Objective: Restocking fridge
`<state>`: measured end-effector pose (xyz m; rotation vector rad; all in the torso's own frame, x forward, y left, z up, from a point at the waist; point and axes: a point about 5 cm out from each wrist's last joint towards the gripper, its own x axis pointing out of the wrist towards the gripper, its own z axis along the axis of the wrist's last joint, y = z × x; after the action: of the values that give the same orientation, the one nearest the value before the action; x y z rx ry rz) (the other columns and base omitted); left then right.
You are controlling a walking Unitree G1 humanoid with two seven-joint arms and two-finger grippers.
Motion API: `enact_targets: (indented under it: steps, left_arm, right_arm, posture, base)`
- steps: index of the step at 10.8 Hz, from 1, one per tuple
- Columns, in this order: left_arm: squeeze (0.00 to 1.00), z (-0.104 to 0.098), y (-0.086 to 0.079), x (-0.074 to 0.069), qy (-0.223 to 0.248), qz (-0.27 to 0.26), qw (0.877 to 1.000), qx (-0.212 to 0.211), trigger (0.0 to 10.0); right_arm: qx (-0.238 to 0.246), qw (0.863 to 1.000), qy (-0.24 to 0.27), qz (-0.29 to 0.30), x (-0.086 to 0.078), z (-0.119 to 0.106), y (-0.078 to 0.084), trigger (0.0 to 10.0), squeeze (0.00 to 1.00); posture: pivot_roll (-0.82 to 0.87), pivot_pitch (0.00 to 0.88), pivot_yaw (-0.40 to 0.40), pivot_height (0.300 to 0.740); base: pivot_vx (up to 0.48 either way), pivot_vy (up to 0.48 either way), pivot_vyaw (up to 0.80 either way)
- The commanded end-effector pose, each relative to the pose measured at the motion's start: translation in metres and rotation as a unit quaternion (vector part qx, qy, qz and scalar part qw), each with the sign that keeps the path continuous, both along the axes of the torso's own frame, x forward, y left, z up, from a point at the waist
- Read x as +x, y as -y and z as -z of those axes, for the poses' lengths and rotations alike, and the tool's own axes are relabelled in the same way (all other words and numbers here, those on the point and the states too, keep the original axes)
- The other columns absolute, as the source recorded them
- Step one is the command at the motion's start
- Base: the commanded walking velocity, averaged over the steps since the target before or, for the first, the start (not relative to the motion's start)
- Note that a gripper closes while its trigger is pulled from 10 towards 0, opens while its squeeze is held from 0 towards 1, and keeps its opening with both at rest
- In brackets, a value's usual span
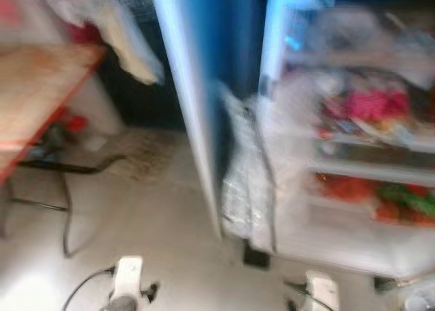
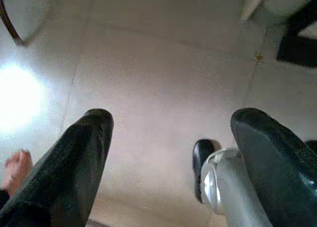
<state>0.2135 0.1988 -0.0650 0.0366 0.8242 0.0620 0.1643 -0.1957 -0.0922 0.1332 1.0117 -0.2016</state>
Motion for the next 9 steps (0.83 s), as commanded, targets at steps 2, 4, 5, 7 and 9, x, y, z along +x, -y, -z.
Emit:
enact_targets:
  steps: [2, 4, 5, 7, 9]
  left_arm:
    - [0.0, 0.0036, -0.0107, -0.009, -0.018, -0.003, 1.0, 0.013, 10.0]
    - [0.0, 0.0039, -0.0107, -0.0097, -0.019, 0.001, 1.0, 0.014, 10.0]
    - [0.0, 0.0041, -0.0108, -0.01, -0.019, 0.002, 1.0, 0.014, 10.0]
    - [0.0, 0.0049, -0.0115, -0.0118, -0.022, 0.007, 1.0, 0.016, 10.0]
    - [0.0, 0.0057, -0.0117, -0.0136, -0.024, 0.01, 1.0, 0.017, 10.0]
  right_arm:
    - [0.016, 1.0, -0.005, -0.002, -0.0024, 0.0026, -0.0121, 10.0, 0.0]
    - [0.014, 1.0, -0.004, -0.003, -0.0029, 0.0028, -0.0122, 10.0, 0.0]
    - [0.013, 1.0, -0.005, -0.003, -0.0032, 0.0029, -0.0122, 10.0, 0.0]
    - [0.01, 1.0, -0.007, -0.001, -0.0046, 0.0035, -0.0126, 10.0, 0.0]
    - [0.008, 1.0, -0.009, -0.002, -0.006, 0.0041, -0.0123, 10.0, 0.0]
  posture:
    - [-0.02, 0.083, 0.068, 0.74]
    - [-0.03, 0.075, 0.069, 0.74]
    - [-0.03, 0.07, 0.069, 0.74]
    - [-0.03, 0.053, 0.07, 0.74]
    - [-0.03, 0.039, 0.067, 0.74]
  base:
    - [0.0, 0.416, 0.0]
    - [0.0, 0.48, 0.0]
    - [0.0, 0.48, 0.0]
    - [0.0, 0.48, 0.0]
    - [0.0, 0.48, 0.0]
